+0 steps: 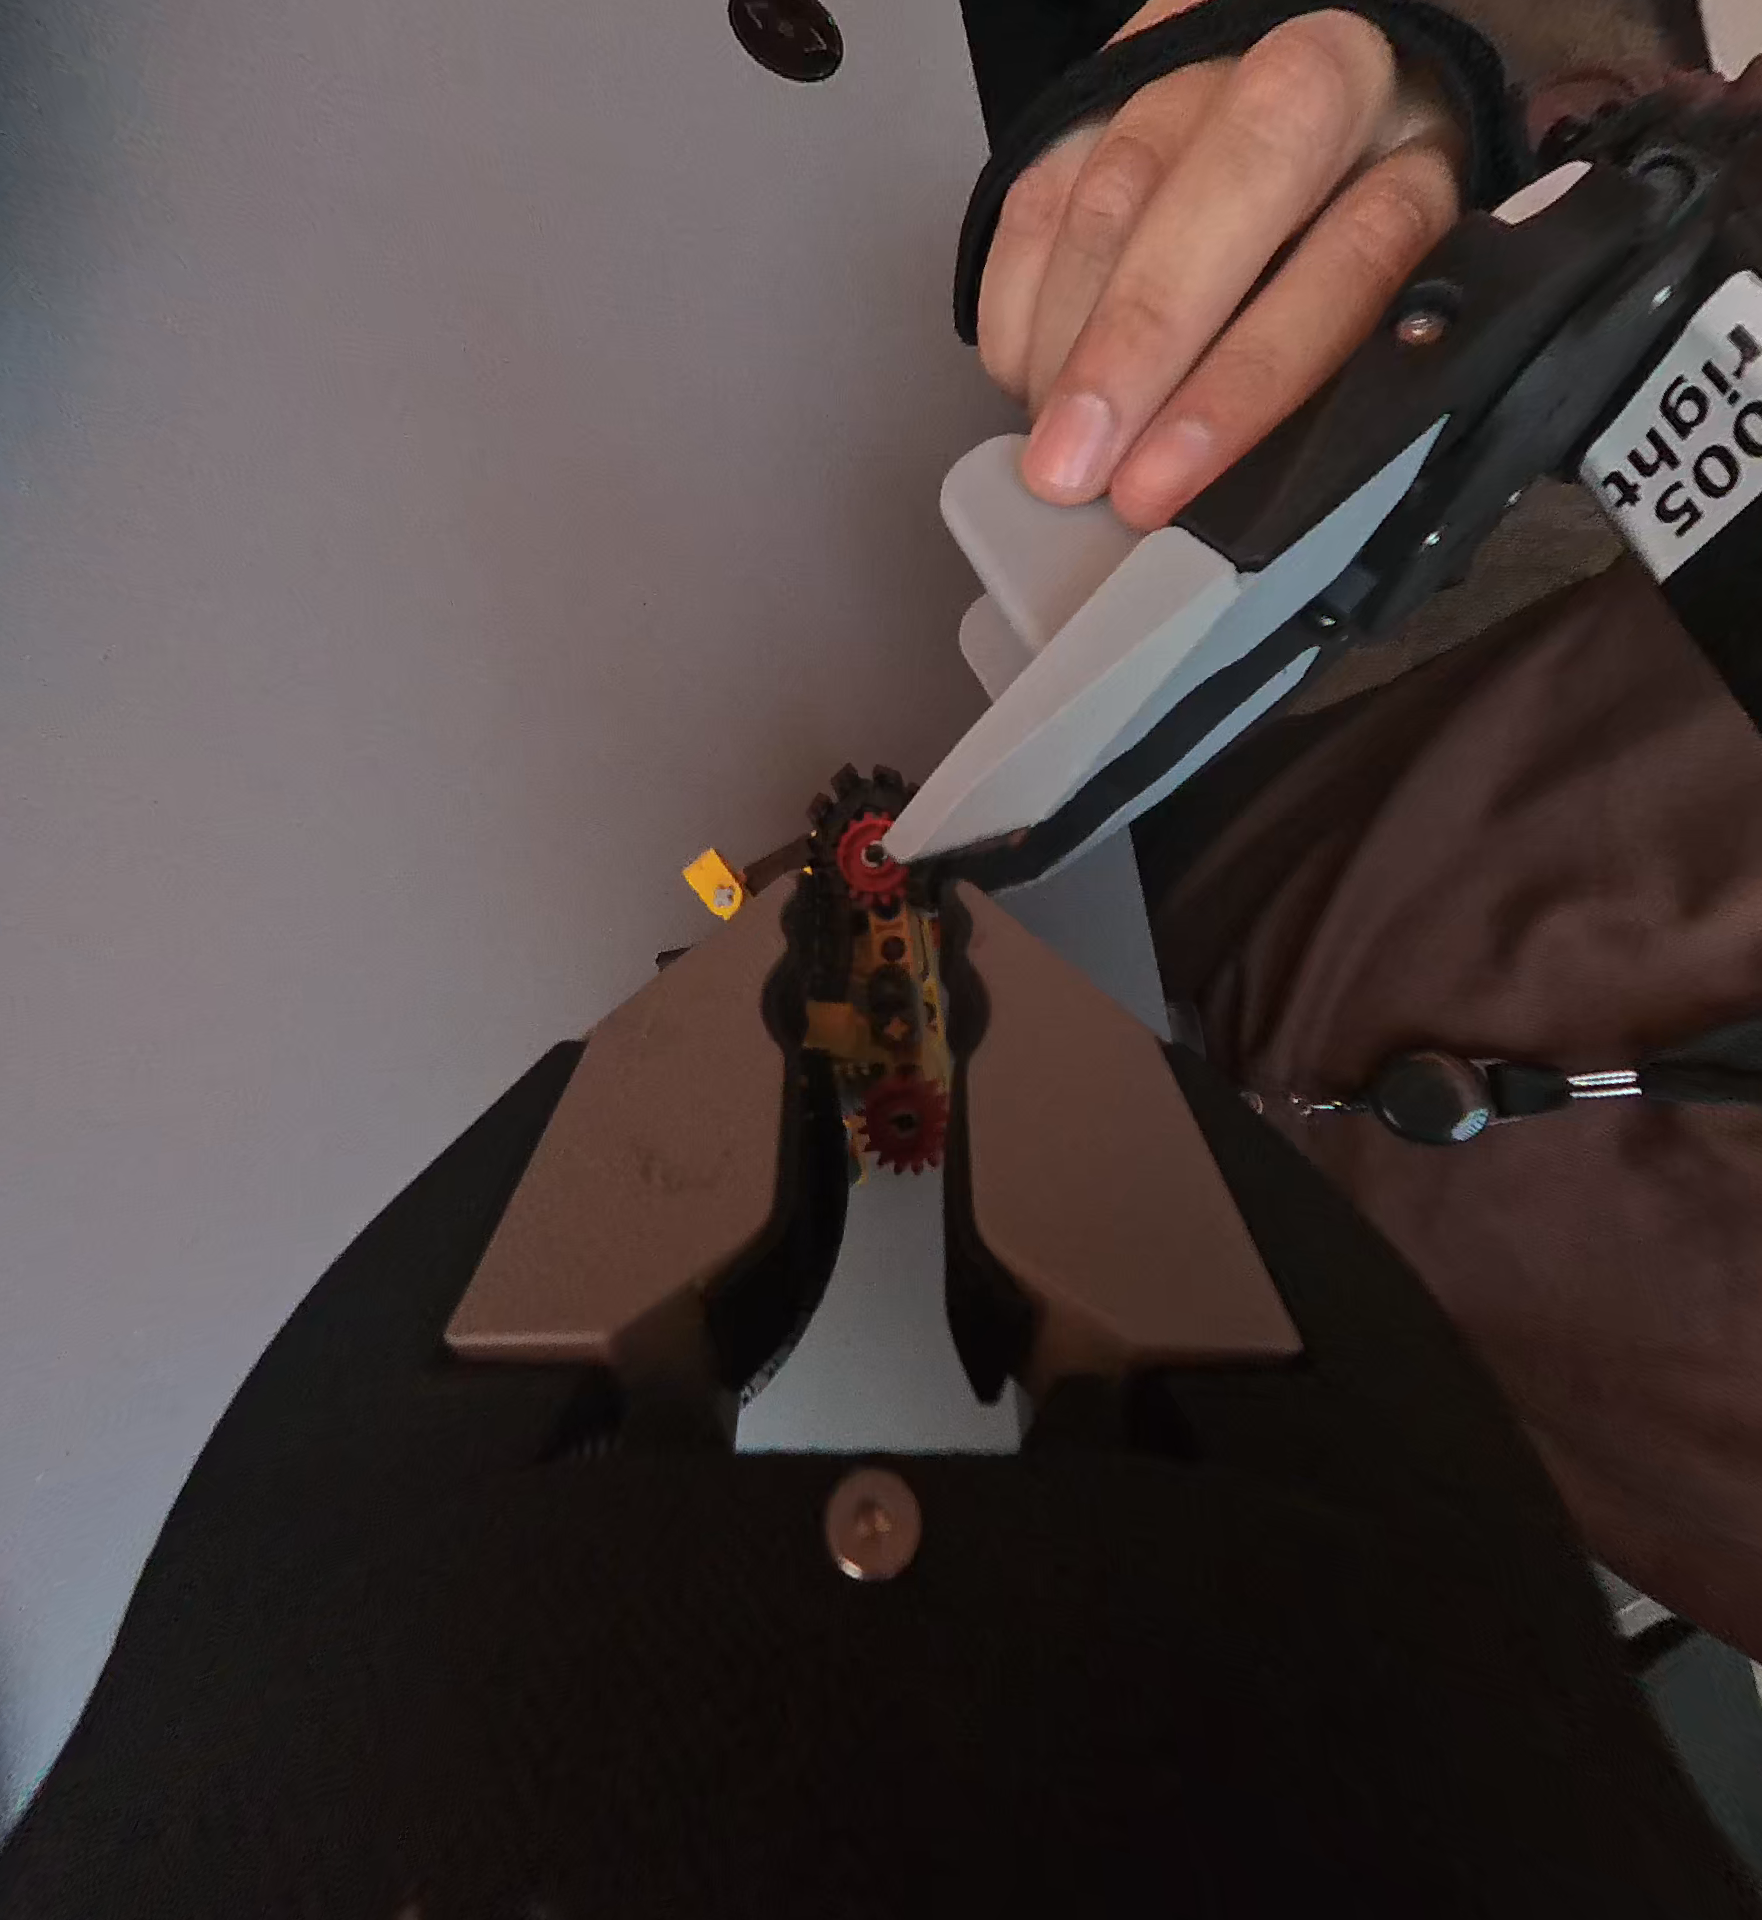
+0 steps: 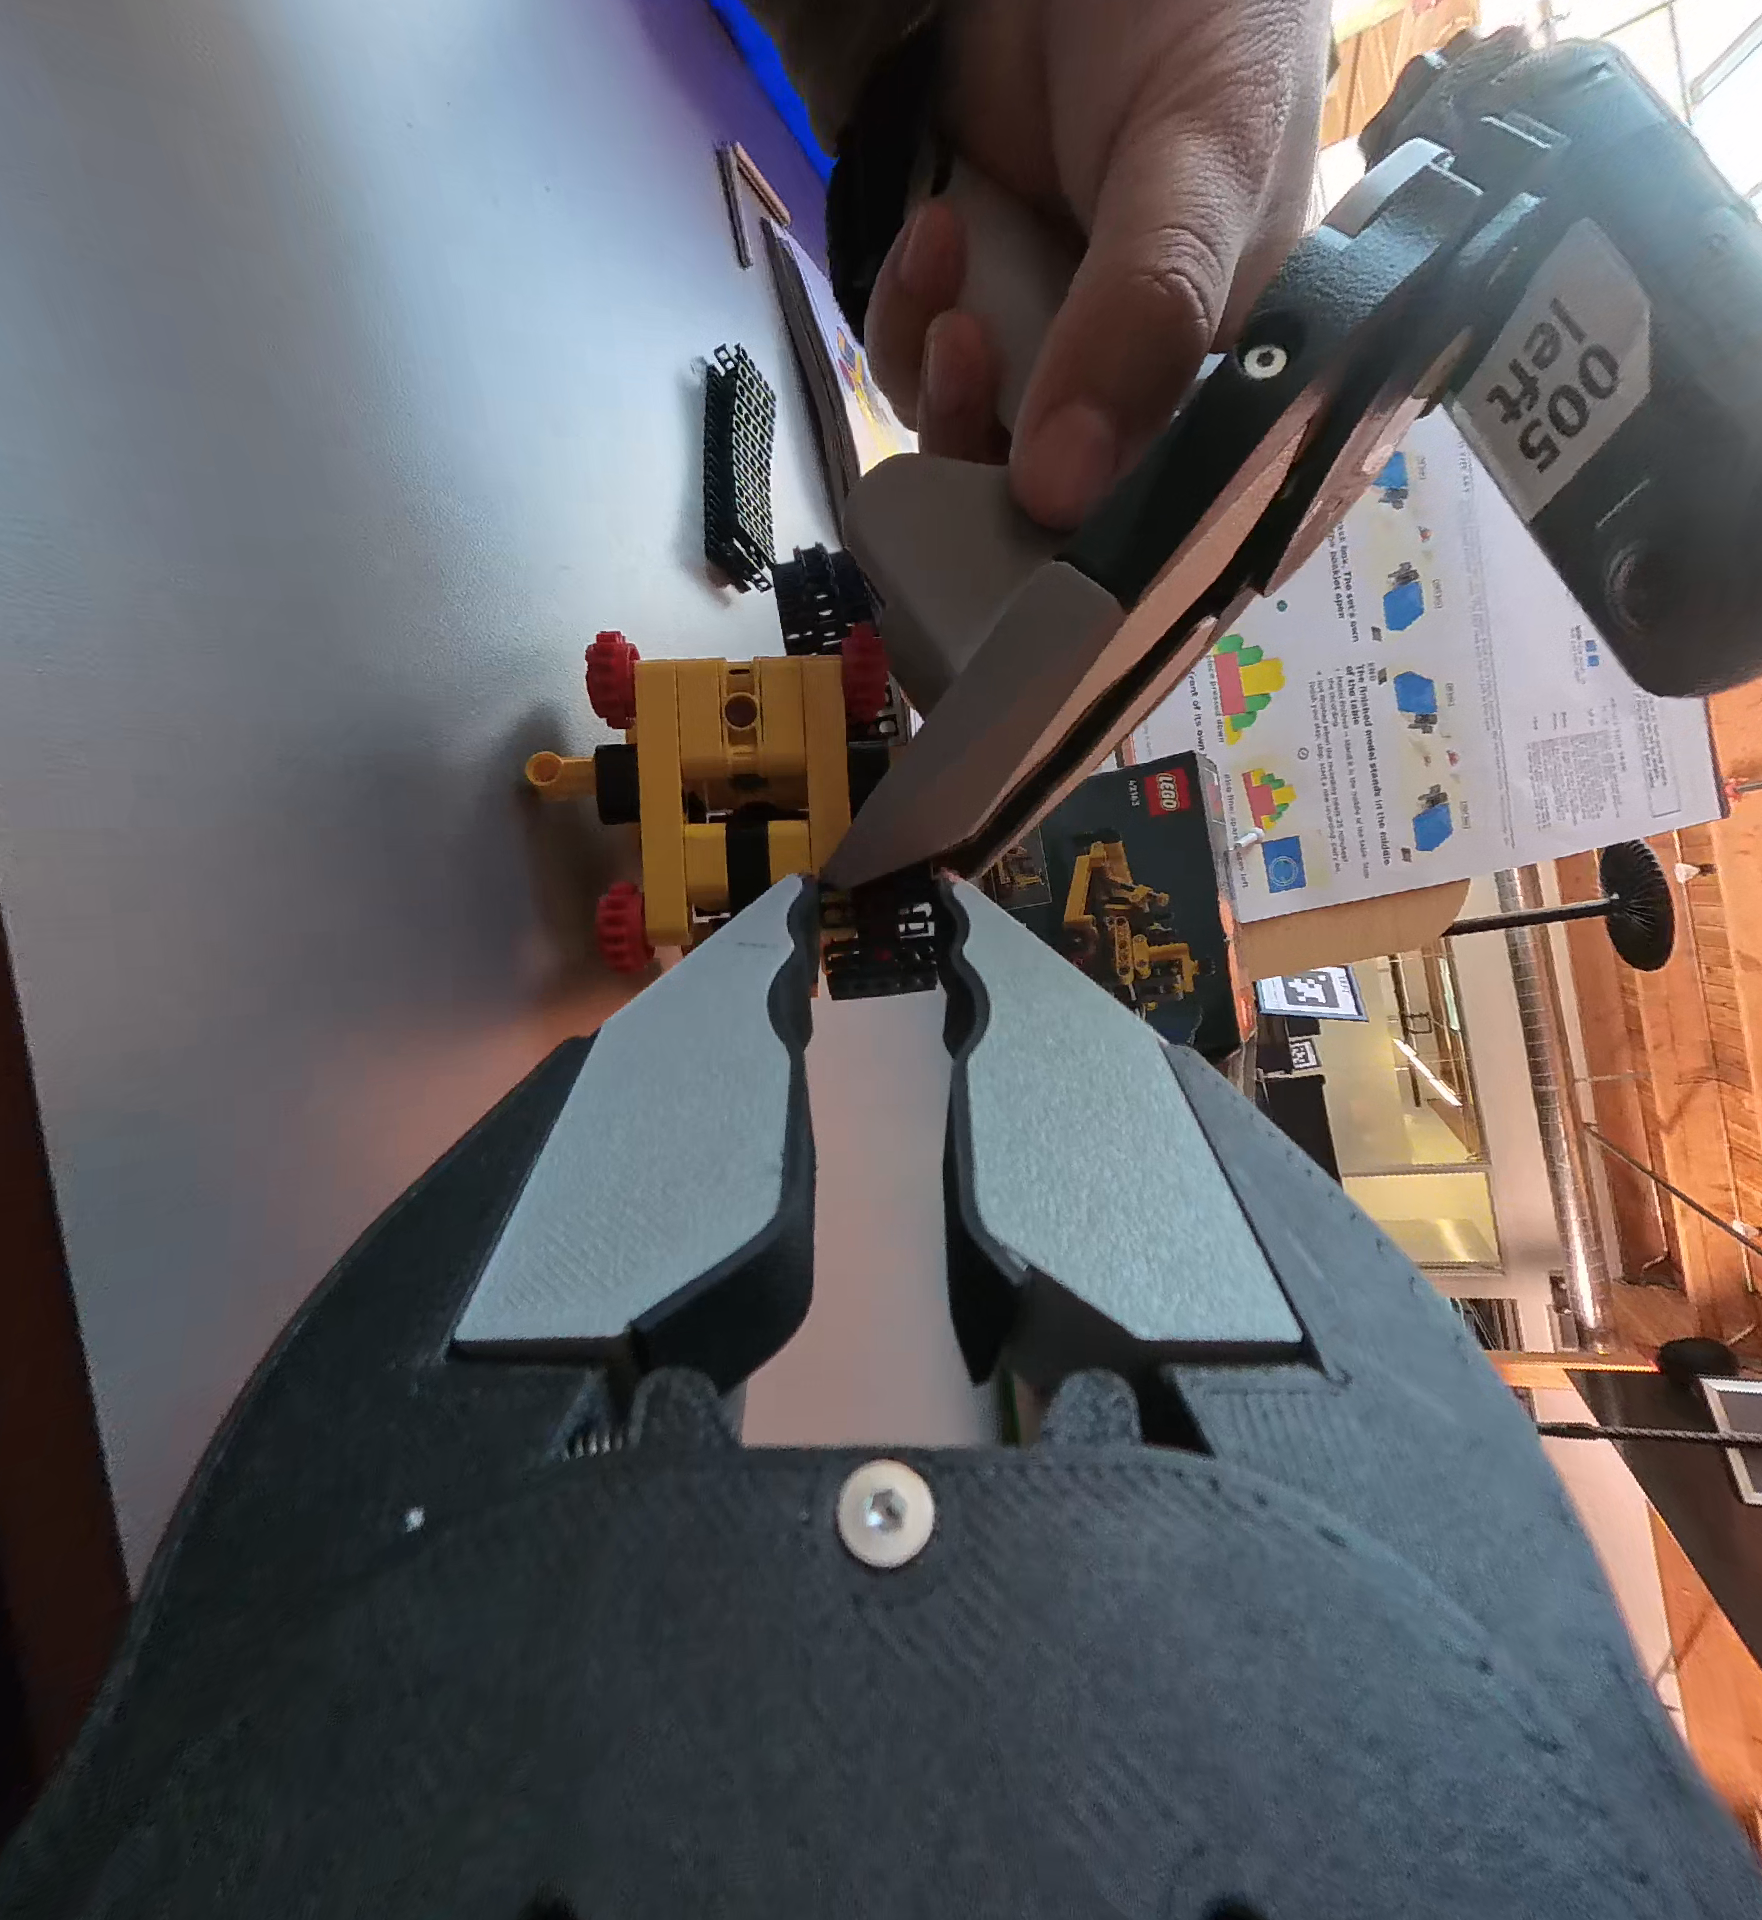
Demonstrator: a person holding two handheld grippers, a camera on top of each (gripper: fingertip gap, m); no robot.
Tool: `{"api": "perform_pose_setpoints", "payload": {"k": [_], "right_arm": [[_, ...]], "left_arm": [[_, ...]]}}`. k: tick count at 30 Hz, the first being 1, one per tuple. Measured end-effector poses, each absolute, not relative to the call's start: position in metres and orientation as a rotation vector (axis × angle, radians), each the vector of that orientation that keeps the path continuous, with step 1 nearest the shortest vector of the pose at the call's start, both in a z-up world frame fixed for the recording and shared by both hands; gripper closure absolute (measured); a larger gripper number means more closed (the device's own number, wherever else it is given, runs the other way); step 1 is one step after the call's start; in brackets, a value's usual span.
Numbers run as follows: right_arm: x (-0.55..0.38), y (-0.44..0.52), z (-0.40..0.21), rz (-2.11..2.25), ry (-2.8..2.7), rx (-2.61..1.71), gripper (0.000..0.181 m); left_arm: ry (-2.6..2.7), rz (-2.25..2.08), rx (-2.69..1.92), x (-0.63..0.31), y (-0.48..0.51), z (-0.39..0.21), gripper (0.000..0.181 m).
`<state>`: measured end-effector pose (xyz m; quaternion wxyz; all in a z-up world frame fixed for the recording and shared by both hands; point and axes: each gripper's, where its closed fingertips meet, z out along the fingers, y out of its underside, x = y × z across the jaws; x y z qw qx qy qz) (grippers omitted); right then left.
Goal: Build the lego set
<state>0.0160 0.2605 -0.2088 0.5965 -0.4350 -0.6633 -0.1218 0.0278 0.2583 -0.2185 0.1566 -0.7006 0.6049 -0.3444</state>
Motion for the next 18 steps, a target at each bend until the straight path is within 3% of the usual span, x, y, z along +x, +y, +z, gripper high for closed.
{"api": "perform_pose_setpoints", "payload": {"k": [9,18], "right_arm": [[0.028,0.257,-0.205,-0.198,-1.610,-1.015,0.153],[0.022,0.265,-0.214,-0.304,-1.697,-0.936,0.162]], "left_arm": [[1.727,-1.034,-2.013,0.026,0.259,-0.218,0.163],[1.725,-1.065,-2.009,0.026,0.254,-0.217,0.163]]}}
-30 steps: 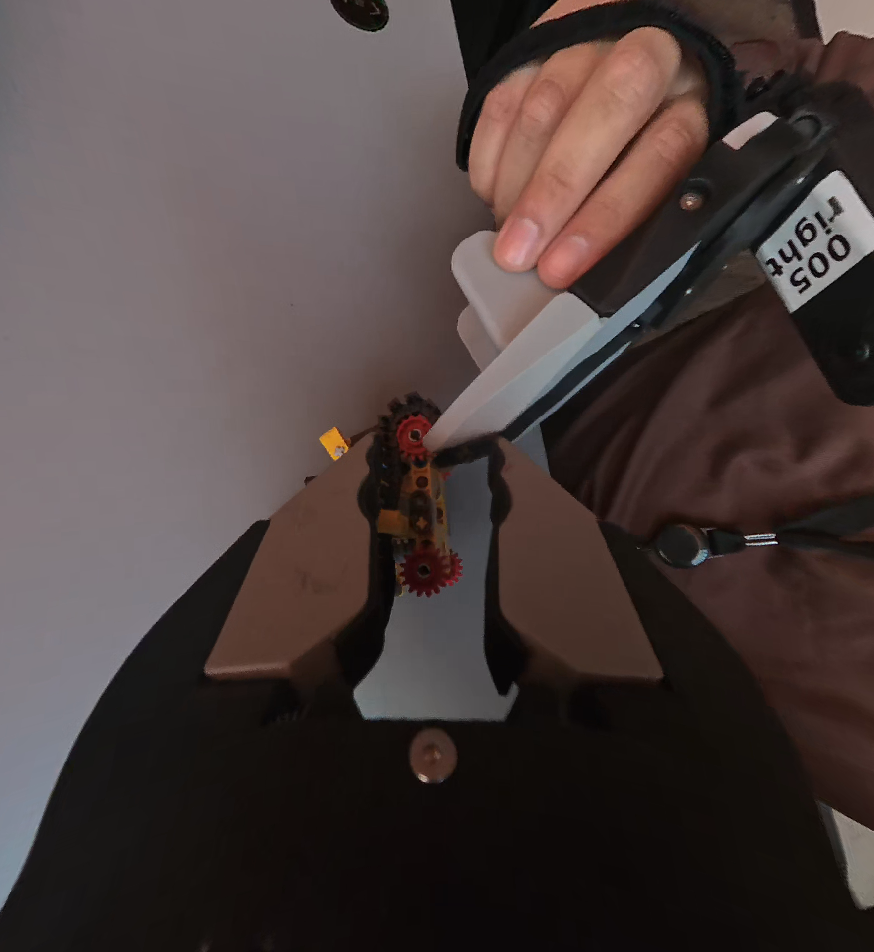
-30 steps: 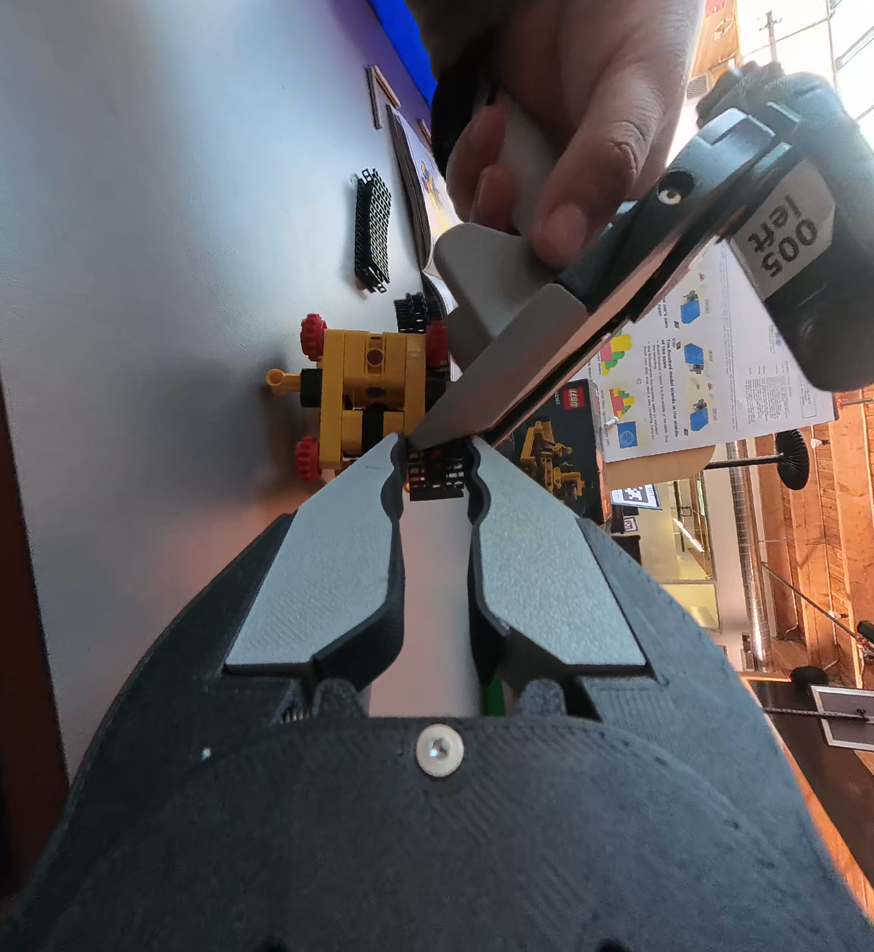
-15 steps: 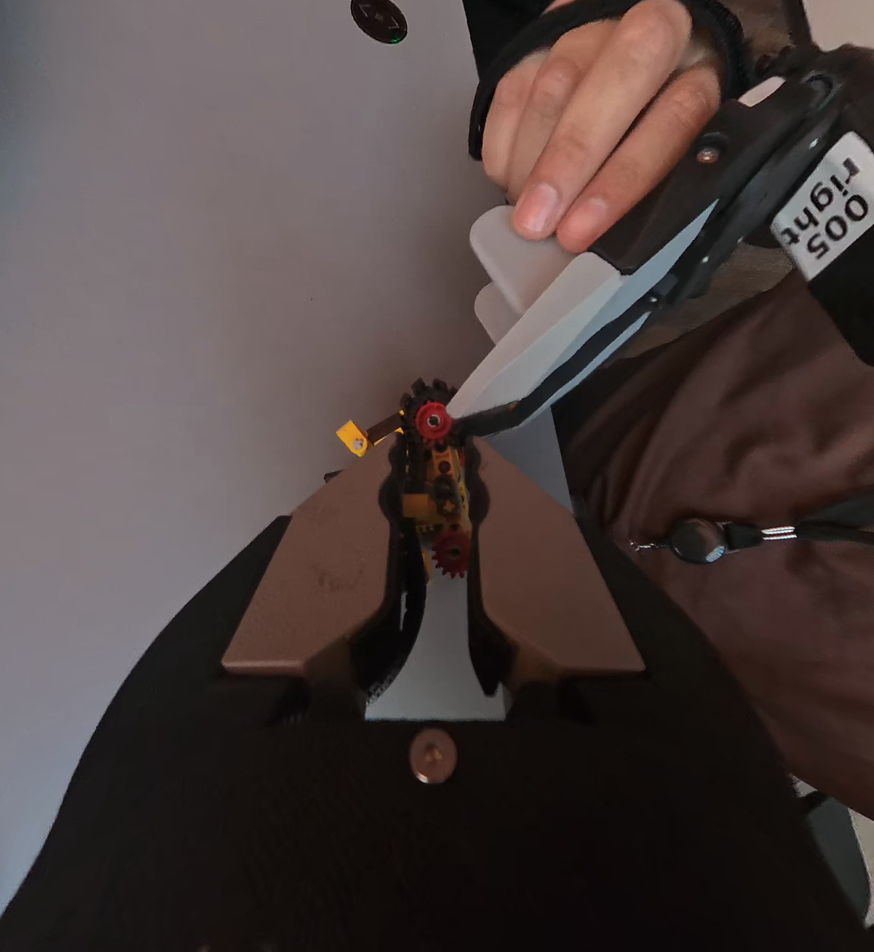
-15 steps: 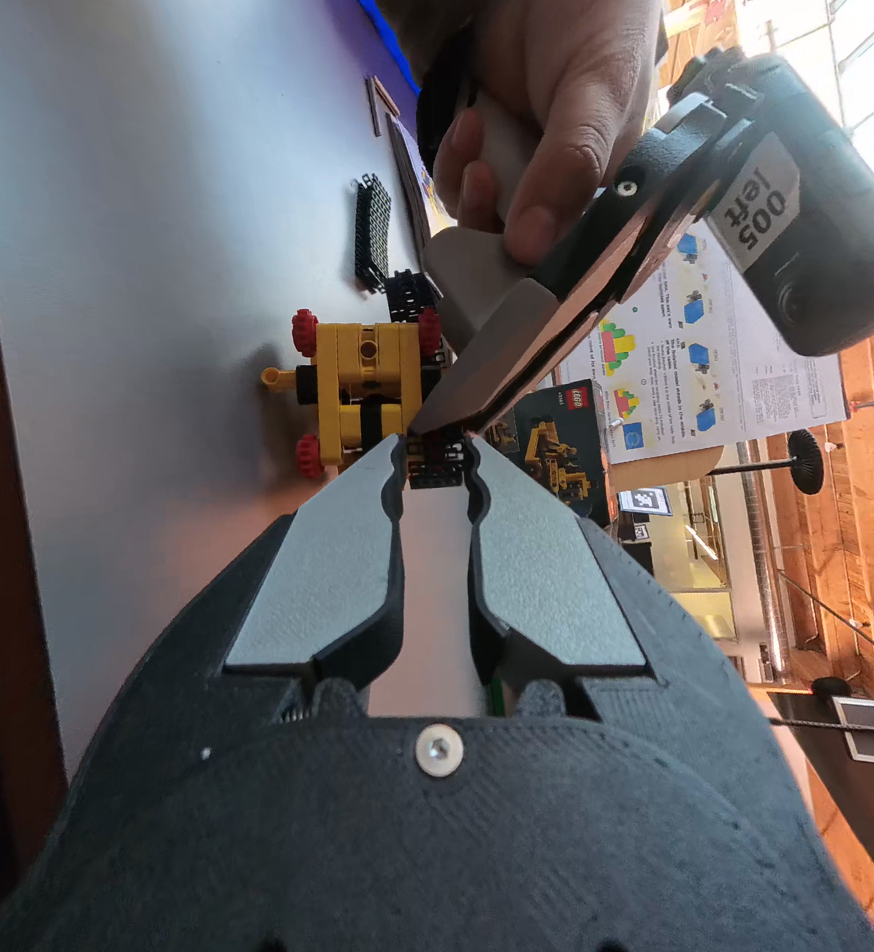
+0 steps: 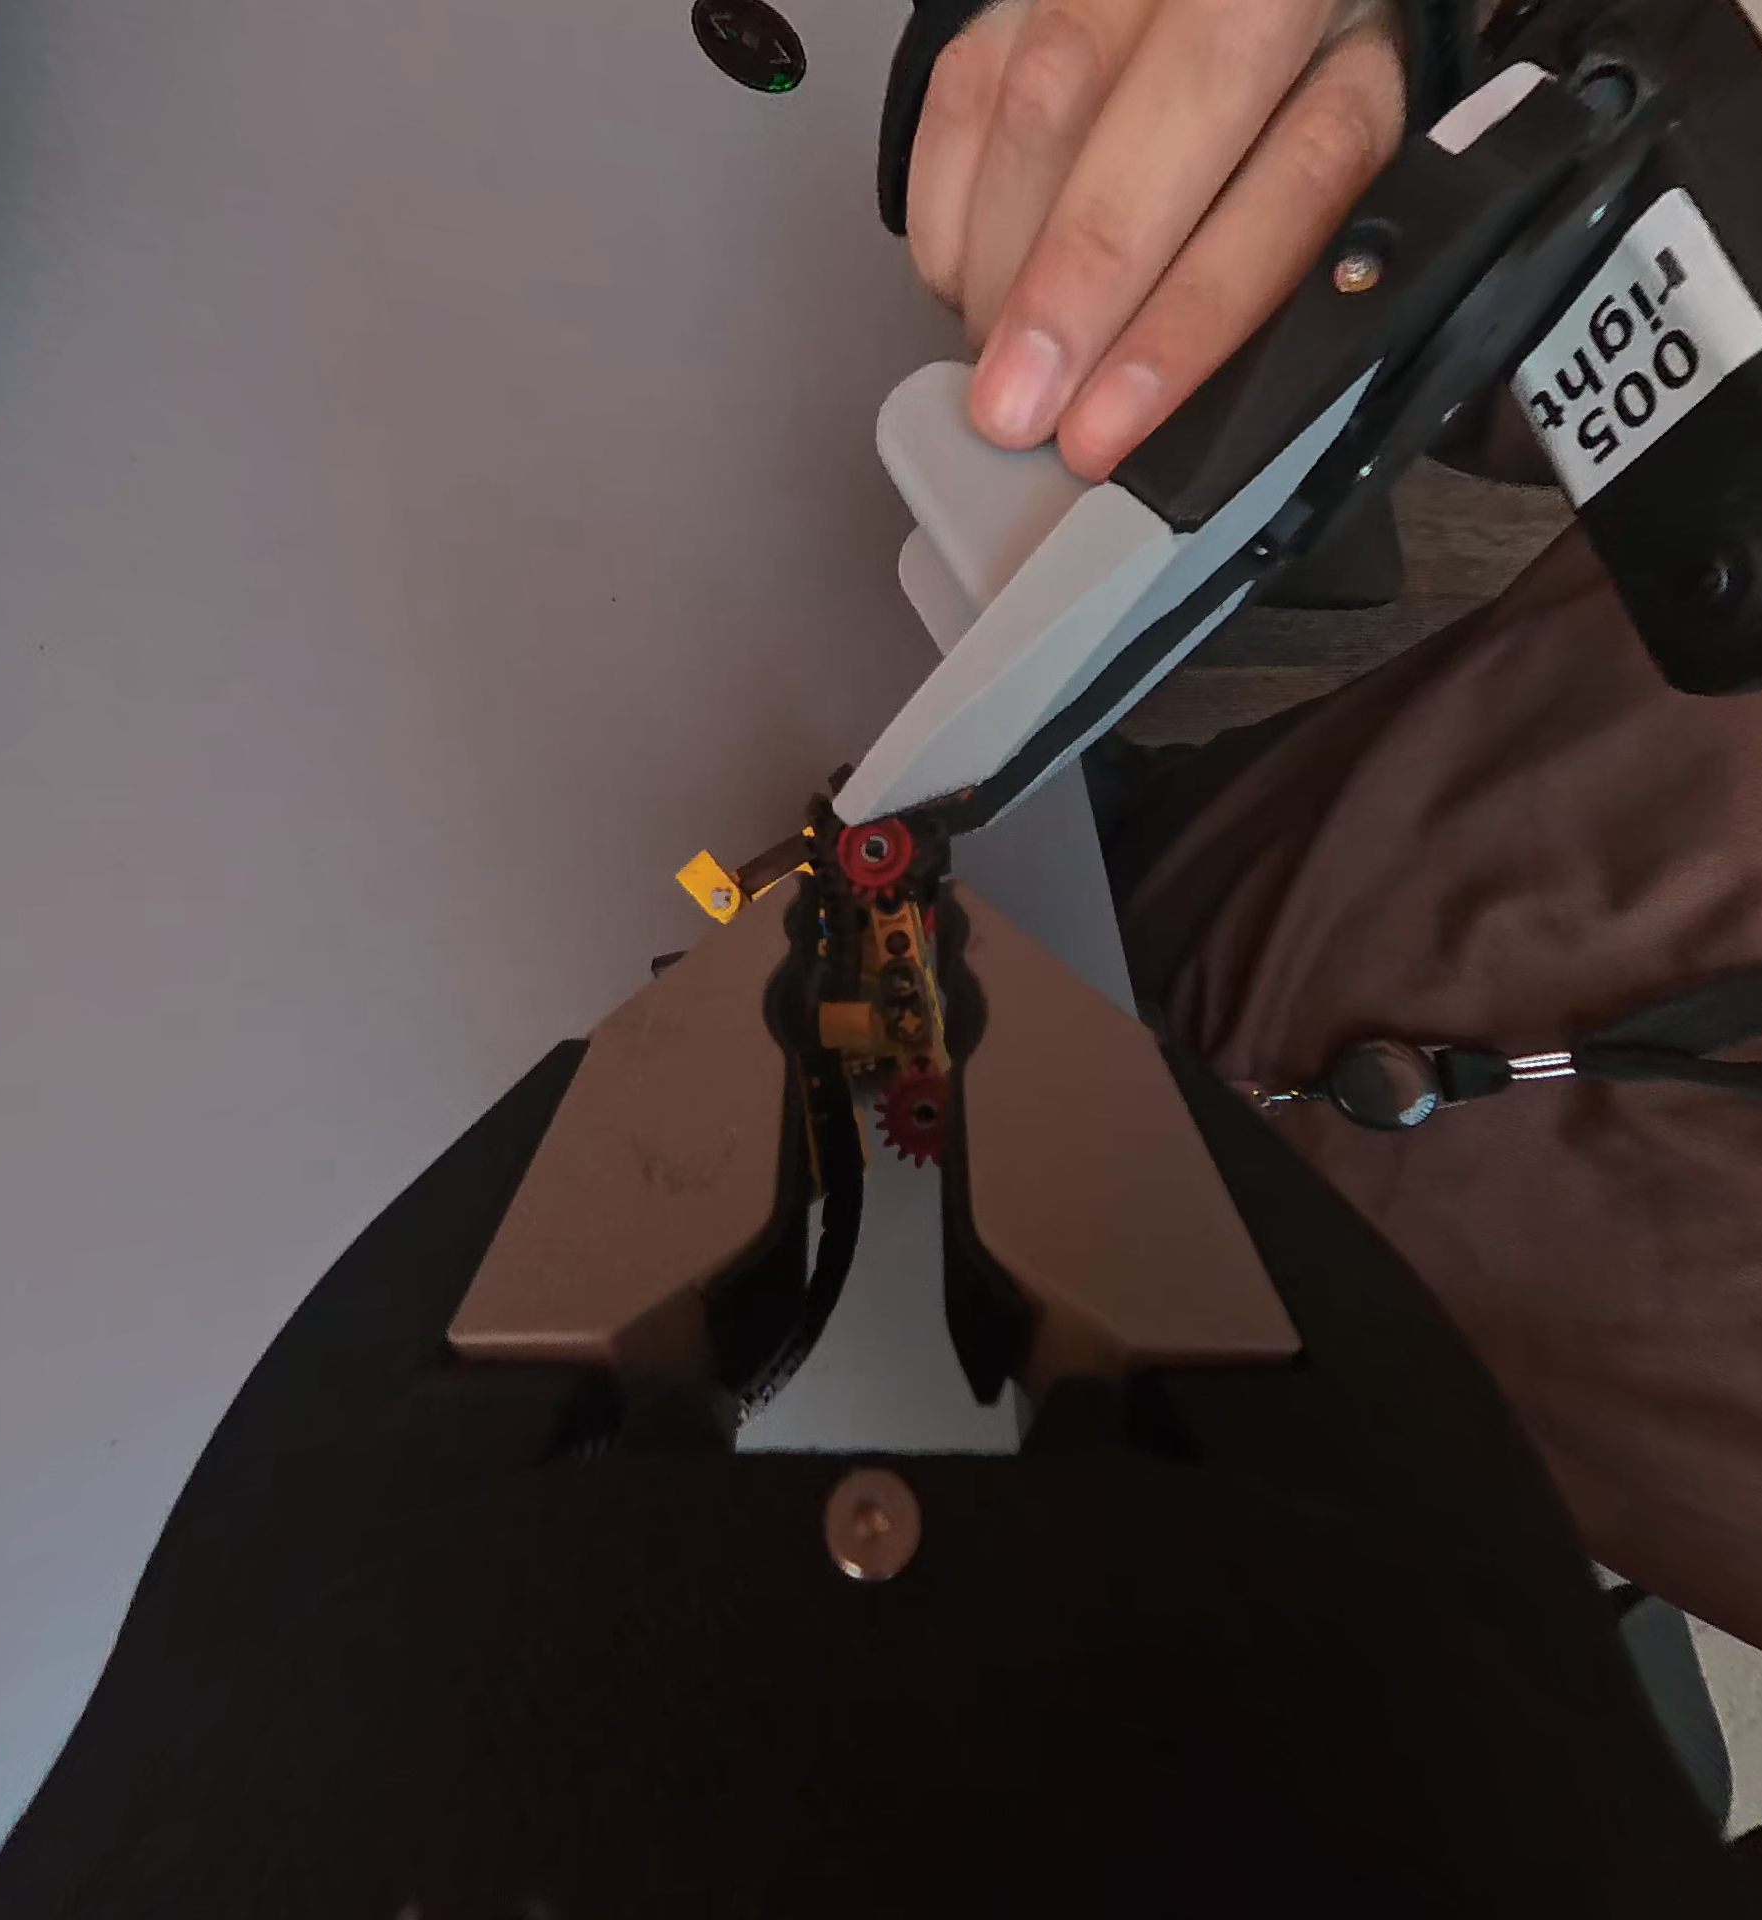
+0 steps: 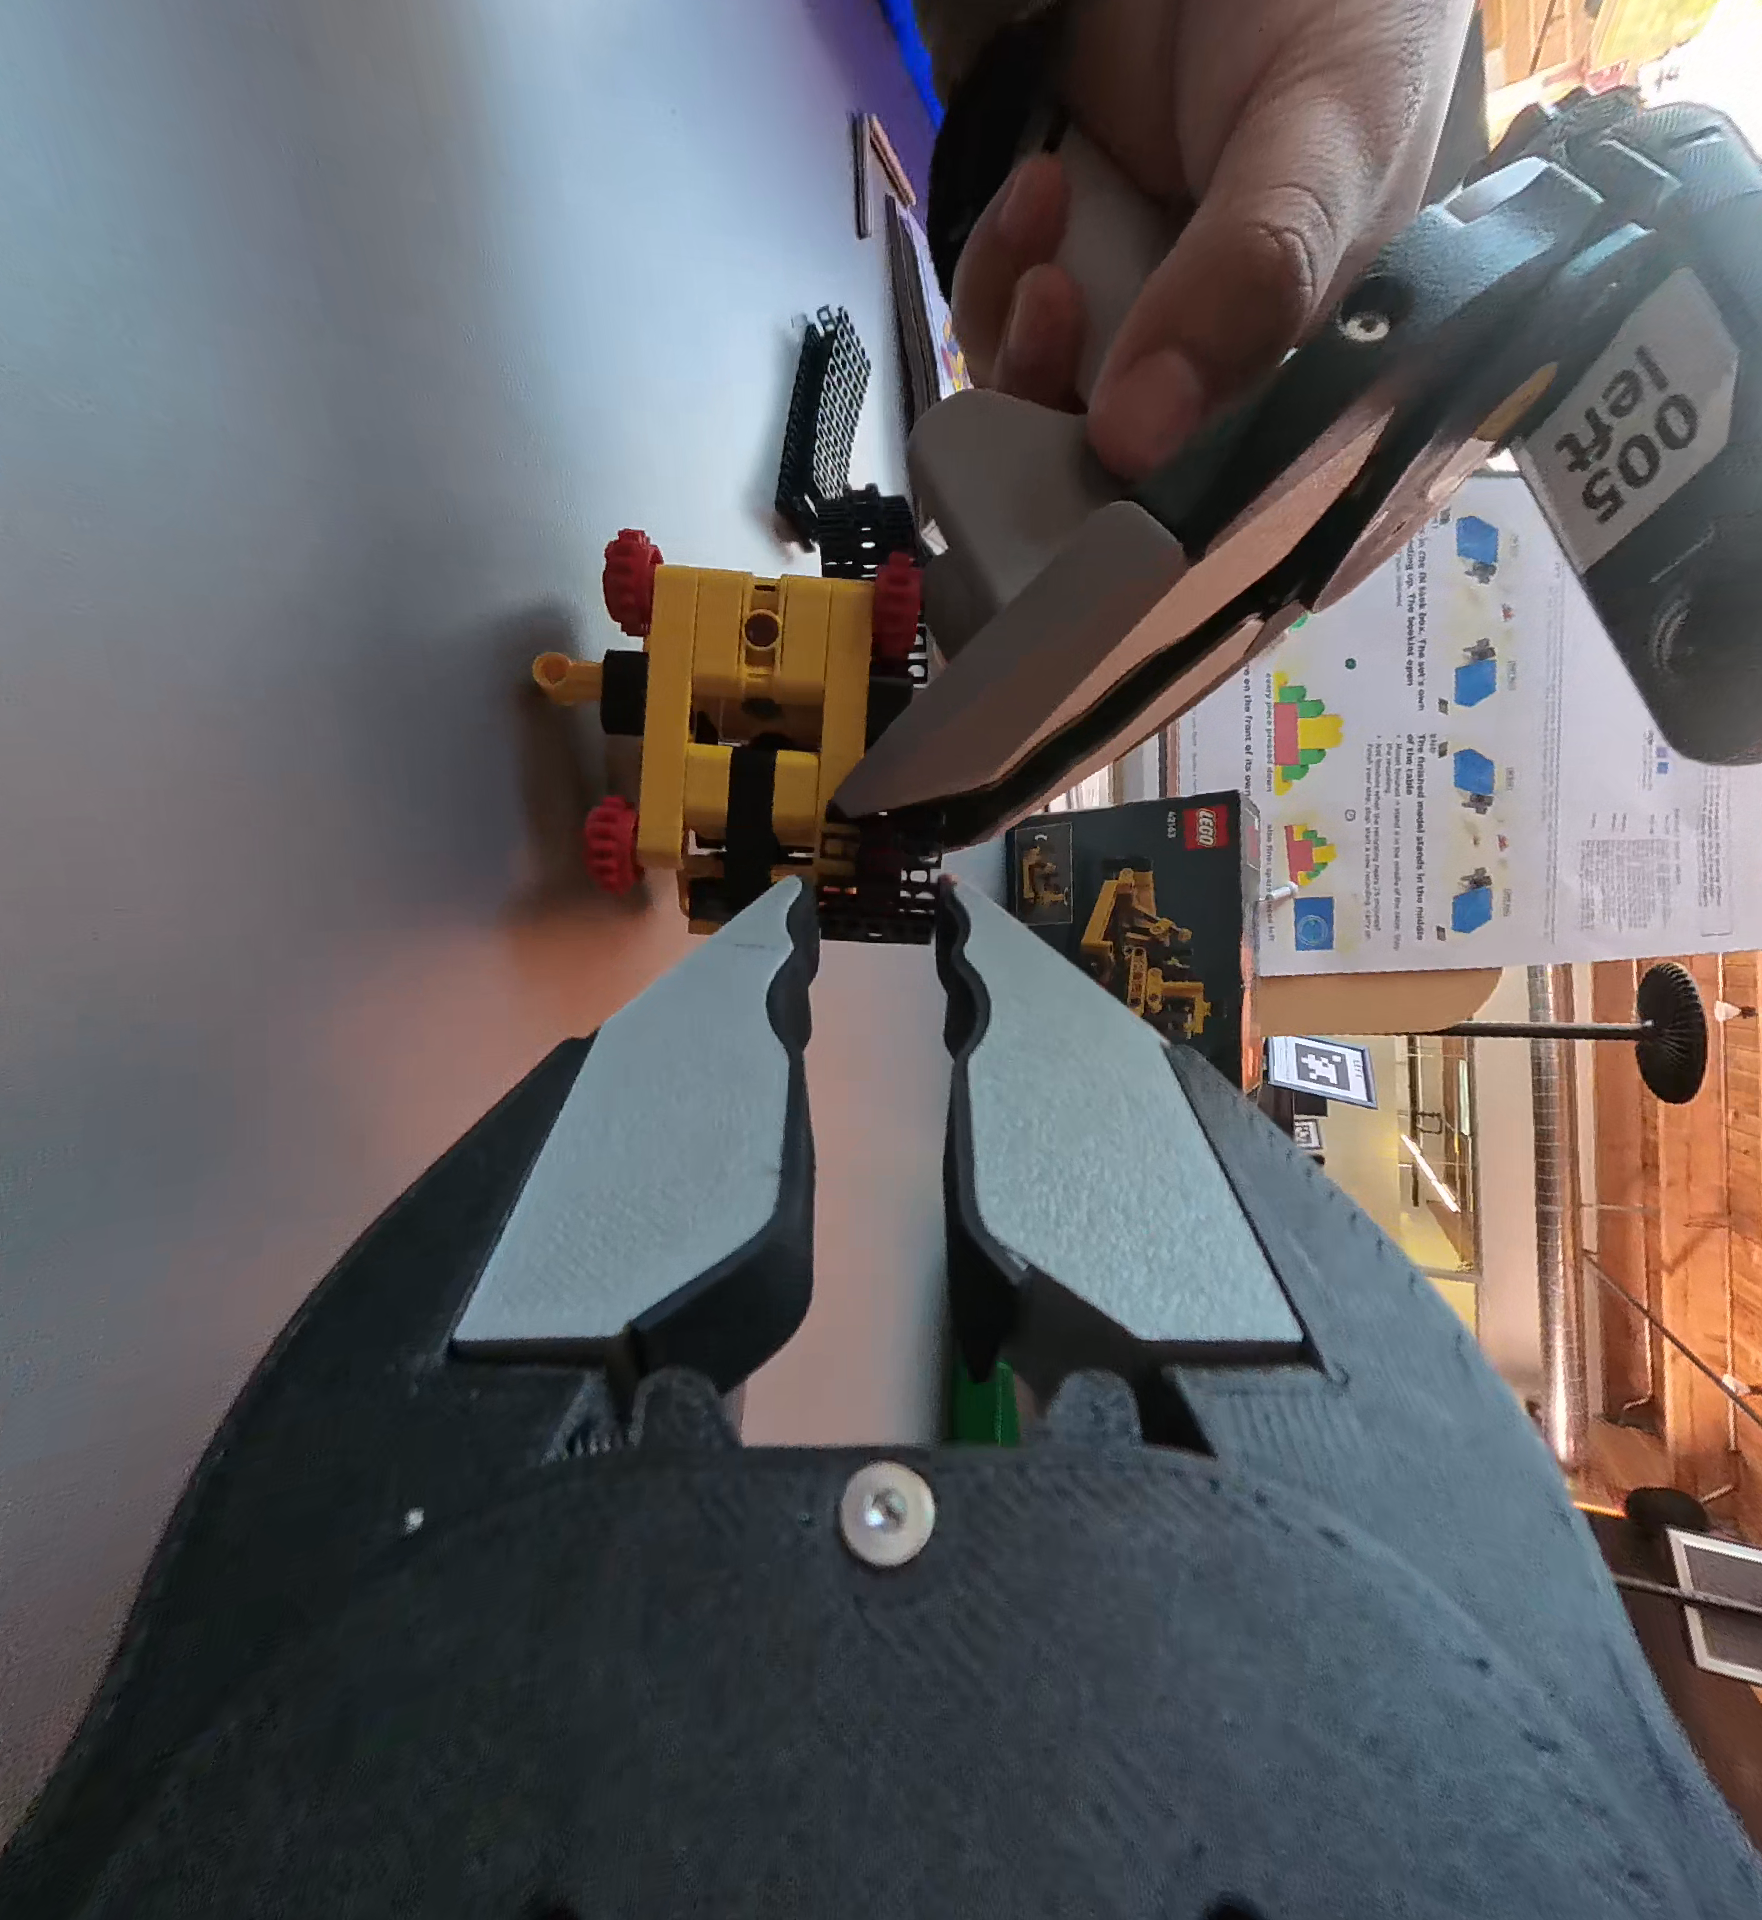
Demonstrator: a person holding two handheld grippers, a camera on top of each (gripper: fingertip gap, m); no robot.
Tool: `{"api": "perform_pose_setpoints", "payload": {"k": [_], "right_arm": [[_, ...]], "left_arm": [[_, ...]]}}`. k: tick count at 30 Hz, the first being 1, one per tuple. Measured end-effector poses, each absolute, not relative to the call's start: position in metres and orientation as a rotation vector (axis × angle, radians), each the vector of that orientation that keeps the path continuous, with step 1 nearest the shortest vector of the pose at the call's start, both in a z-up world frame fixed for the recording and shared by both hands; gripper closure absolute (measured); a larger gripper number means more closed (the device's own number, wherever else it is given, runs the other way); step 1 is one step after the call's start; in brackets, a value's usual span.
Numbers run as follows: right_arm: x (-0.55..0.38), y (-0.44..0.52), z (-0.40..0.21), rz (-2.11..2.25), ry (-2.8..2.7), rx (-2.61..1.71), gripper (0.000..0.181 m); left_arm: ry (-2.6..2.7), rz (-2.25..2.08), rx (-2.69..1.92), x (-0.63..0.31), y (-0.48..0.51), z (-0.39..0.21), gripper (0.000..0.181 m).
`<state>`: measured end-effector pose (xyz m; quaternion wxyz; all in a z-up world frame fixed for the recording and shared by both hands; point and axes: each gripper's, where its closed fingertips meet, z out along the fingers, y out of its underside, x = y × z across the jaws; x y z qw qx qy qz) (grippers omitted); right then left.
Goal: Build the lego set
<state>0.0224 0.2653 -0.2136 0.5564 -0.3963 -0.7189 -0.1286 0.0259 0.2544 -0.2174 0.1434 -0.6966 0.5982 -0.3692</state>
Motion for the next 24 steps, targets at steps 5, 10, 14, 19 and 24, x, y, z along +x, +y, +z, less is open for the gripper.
{"api": "perform_pose_setpoints", "payload": {"k": [5,10,14,19,24], "right_arm": [[0.020,0.263,-0.212,-0.267,-1.693,-0.935,0.162],[0.019,0.260,-0.210,-0.298,-1.681,-0.899,0.162],[0.016,0.255,-0.206,-0.339,-1.664,-0.845,0.162],[0.016,0.255,-0.207,-0.344,-1.656,-0.846,0.162],[0.013,0.250,-0.207,-0.361,-1.656,-0.812,0.162]], "left_arm": [[1.720,-1.057,-2.015,0.023,0.251,-0.216,0.161],[1.665,-1.088,-2.025,0.027,0.245,-0.214,0.150],[1.611,-1.030,-2.024,0.029,0.246,-0.216,0.154],[1.570,-0.974,-2.026,0.024,0.244,-0.216,0.141],[1.505,-0.987,-2.016,0.019,0.239,-0.211,0.142]]}}
